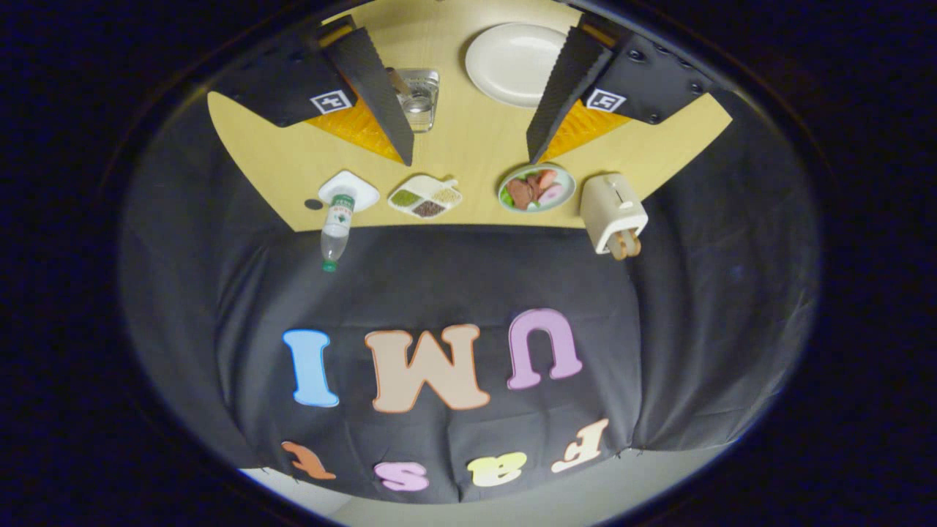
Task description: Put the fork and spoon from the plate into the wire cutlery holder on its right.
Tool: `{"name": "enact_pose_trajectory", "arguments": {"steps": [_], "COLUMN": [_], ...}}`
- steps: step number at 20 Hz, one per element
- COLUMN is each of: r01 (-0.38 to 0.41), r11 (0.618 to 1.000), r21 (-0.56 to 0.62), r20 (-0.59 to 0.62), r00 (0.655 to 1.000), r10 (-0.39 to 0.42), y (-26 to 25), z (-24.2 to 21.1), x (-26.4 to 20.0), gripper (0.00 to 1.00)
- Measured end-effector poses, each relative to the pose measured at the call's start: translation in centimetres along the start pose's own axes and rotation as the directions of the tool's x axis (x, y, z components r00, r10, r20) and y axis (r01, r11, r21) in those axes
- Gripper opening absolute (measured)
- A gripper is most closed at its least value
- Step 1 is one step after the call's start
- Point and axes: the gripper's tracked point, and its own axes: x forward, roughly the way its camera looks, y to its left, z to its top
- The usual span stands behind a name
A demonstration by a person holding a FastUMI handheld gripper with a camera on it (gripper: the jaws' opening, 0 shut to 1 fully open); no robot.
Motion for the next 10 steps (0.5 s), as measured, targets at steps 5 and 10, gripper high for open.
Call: {"name": "enact_pose_trajectory", "arguments": {"steps": [5,10], "r01": [-0.055,-0.012], "r11": [0.998,1.0], "r21": [0.027,-0.014], "r20": [0.21,0.321], "r00": [0.977,0.947], "r10": [0.048,0.016], "y": [2.2,2.2], "z": [3.3,5.0], "x": [-2.7,-4.3], "gripper": [0.97,0.97]}}
